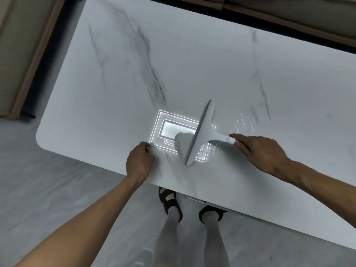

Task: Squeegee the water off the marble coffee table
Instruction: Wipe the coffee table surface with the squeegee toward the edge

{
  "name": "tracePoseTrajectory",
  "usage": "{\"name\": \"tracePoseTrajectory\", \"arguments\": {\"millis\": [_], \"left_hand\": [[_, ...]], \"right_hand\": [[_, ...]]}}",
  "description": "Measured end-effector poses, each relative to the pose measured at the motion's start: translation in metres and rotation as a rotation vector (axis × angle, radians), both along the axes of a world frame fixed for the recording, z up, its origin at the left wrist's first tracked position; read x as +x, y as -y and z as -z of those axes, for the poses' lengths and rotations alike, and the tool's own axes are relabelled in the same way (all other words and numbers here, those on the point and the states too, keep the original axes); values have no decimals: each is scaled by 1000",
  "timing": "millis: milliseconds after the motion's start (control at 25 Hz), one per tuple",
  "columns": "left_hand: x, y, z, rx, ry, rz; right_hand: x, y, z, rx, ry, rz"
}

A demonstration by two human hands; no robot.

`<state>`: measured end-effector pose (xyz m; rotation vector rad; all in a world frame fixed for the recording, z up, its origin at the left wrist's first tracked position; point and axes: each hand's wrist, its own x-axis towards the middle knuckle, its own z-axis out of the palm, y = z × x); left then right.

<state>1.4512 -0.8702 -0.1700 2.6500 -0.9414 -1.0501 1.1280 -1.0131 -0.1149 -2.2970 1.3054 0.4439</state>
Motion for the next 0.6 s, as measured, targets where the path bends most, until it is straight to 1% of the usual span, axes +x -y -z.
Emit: {"name": "tracePoseTrajectory", "arguments": {"millis": [80, 160, 280, 360, 440, 480, 600], "left_hand": [[28, -14, -6, -58, 40, -135], [61, -30, -11, -69, 133, -229], [105, -54, -10, -48, 234, -354], [123, -65, -6, -9, 262, -354], [128, -69, 0, 41, 219, -269], [127, -69, 3, 61, 172, -222], [114, -66, 10, 38, 75, -140]], "right_hand": [[70, -13, 13, 62, 79, -143], [146, -34, 30, 117, 160, -257], [243, -71, 51, 188, 222, -344], [278, -92, 59, 186, 227, -370], [277, -98, 63, 158, 200, -371], [264, -97, 63, 159, 180, -360], [185, -75, 55, 185, 96, -277]]}}
